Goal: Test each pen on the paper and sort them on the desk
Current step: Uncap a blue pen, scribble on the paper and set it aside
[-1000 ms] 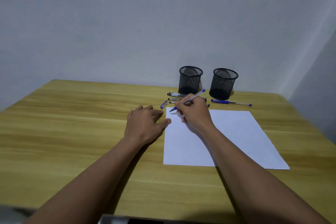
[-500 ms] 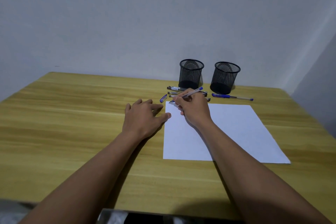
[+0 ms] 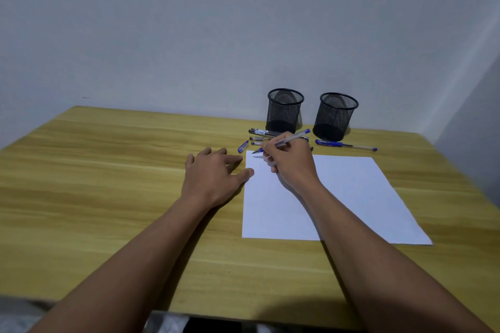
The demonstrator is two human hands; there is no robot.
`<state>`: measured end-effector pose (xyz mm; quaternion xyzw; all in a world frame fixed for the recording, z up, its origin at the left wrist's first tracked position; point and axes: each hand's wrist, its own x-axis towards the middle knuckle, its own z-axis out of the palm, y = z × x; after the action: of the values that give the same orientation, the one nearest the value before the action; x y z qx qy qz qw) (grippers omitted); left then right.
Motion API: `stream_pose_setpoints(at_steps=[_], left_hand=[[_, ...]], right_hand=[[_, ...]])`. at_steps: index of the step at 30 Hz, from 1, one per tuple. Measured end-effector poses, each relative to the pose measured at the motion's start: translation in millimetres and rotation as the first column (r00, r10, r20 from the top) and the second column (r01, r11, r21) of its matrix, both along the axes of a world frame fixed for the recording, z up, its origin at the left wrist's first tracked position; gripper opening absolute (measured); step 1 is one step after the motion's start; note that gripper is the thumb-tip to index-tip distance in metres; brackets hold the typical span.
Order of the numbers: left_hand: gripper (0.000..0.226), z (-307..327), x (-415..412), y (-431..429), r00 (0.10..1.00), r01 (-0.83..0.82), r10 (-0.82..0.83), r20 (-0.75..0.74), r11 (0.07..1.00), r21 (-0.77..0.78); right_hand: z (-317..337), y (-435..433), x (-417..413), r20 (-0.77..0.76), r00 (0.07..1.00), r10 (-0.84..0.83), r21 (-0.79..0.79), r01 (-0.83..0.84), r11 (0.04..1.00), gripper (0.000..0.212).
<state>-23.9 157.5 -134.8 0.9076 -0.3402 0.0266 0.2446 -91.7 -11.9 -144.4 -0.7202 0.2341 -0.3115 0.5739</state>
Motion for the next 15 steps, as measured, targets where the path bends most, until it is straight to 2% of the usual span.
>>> stream_pose_setpoints(at_steps=[11,15], left_hand=[[0.054,0.0,0.9,-0.5,1.000,-0.002,0.001,-0.013,1.000,-0.010],[0.054,-0.8,1.7,-1.1,1.000,-0.001,0.001,-0.007,1.000,-0.001]], right_hand=[[-1.7,0.1,3.5,-0.069,0.997,-0.026,-0.087,0.020,0.996,0.008],[-2.1,-0.8,3.4,-0.071,0.997,0.007,-0.049,-0.010,0.999,0.007]])
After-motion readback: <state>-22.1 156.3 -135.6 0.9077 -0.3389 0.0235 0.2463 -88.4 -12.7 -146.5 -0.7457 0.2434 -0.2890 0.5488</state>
